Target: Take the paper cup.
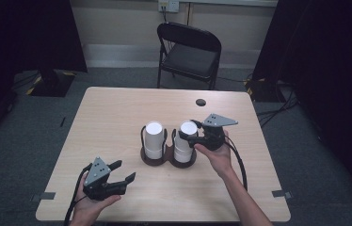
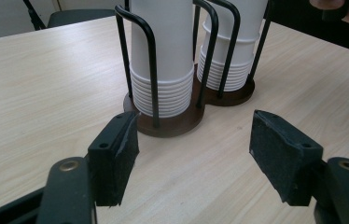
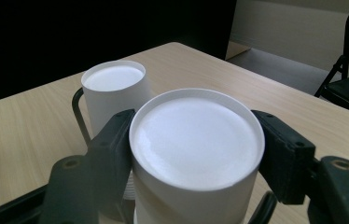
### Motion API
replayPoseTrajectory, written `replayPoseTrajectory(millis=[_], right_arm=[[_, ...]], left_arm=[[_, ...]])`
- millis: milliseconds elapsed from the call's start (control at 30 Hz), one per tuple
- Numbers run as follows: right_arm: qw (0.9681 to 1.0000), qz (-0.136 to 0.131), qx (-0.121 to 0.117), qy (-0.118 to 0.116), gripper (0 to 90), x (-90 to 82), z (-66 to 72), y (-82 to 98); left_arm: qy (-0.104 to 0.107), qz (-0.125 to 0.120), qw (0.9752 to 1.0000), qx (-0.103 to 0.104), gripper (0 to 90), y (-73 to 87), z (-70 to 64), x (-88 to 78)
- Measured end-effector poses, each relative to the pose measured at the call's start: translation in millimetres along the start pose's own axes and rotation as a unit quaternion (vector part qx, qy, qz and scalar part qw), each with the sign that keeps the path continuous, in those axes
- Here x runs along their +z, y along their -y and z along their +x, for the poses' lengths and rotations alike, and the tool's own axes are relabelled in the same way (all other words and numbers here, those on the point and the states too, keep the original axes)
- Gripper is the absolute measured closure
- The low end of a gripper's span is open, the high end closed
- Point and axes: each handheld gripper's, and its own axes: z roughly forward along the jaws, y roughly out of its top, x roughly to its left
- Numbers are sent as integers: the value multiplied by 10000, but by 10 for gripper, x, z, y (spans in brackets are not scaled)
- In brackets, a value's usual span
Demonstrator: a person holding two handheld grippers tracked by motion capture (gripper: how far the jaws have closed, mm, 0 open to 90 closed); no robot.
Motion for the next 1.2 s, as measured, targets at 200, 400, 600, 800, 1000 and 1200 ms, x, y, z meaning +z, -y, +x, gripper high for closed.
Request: replayPoseTrajectory(millis=[200,400,600,800,1000,1200], right_arm=[[9999,-123,61,-27,343,-45,2,-60],[9997,-211,146,-27,343,-90,-8,-100],[9996,-266,131,-43,343,-107,11,-130],[9992,-366,183,-42,344,-145,7,-161],[9991,-387,164,-49,344,-151,5,-169],[9990,-397,177,-55,344,-157,5,-172]], left_arm=[[174,2,9998,-53,315,5,29,-2],[271,10,9996,-93,322,2,55,-7],[231,51,9997,0,323,7,33,4],[209,42,9998,-54,348,7,37,6],[216,68,9997,3,347,11,33,12],[209,65,9998,-9,347,13,41,10]])
